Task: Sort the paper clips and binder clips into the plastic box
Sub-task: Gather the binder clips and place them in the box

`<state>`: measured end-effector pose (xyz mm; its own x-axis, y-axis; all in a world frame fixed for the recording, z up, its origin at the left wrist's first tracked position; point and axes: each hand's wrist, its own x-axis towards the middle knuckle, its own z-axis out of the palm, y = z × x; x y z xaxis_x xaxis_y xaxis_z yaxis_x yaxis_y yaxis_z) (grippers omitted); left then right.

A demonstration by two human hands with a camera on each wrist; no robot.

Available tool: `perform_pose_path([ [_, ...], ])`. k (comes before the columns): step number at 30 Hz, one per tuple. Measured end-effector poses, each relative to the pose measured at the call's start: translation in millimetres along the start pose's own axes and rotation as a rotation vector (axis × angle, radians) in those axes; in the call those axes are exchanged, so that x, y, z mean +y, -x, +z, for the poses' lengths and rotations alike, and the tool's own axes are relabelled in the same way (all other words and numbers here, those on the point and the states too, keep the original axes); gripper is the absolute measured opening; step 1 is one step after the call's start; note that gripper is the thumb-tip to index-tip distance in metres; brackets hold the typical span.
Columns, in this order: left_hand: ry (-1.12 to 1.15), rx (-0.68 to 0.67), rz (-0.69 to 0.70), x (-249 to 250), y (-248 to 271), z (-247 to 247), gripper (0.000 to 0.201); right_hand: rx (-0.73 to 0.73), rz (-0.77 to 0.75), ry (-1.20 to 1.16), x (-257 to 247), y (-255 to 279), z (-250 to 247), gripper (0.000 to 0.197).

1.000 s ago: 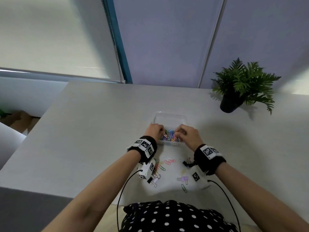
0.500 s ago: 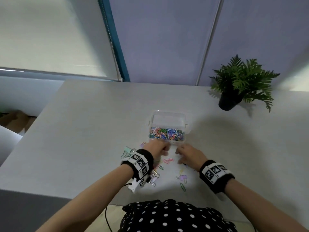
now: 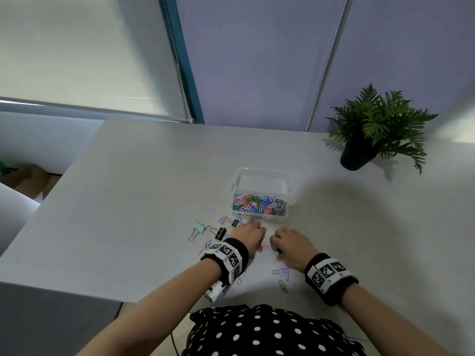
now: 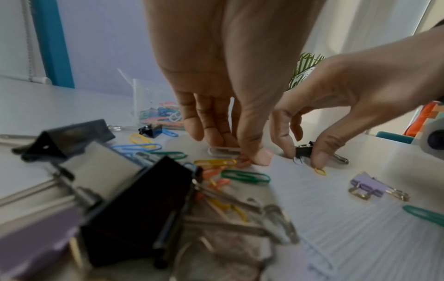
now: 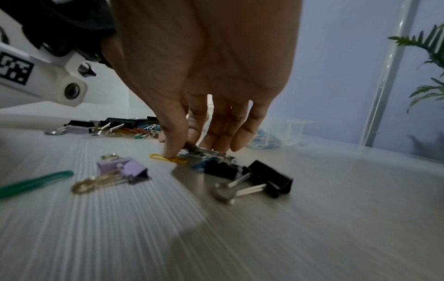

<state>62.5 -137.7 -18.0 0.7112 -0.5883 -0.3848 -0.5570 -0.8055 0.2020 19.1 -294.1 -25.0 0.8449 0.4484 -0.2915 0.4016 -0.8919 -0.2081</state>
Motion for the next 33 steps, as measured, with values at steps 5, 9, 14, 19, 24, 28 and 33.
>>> perform_pose_path([
  [5, 0.006, -0.026, -0.012, 1, 1, -2, 0.023, 0.001, -0.009, -0.03, 9, 9, -1, 0.017],
  [9, -0.084, -0.004, 0.049, 2, 4, -1, 0.028, 0.04, -0.052, -0.011, 14, 11, 0, 0.013],
  [14, -0.058, 0.011, 0.05, 1, 8, -3, 0.023, -0.068, -0.028, 0.024, 10, 10, -1, 0.026],
  [19, 0.22, 0.016, -0.07, -9, 7, -11, 0.01, -0.051, -0.072, 0.046, 7, 9, 0, 0.015],
  [24, 0.444, 0.016, -0.137, -23, -1, -27, 0.015, -0.056, -0.12, 0.083, 10, 10, 10, 0.043],
  [28, 0.455, 0.04, -0.13, -33, -7, -40, 0.024, 0.103, -0.12, -0.006, 5, 14, 1, 0.022],
  [33, 0.498, 0.151, -0.143, -39, -12, -69, 0.026, 0.328, 0.225, -0.816, 17, 3, -30, 0.008],
])
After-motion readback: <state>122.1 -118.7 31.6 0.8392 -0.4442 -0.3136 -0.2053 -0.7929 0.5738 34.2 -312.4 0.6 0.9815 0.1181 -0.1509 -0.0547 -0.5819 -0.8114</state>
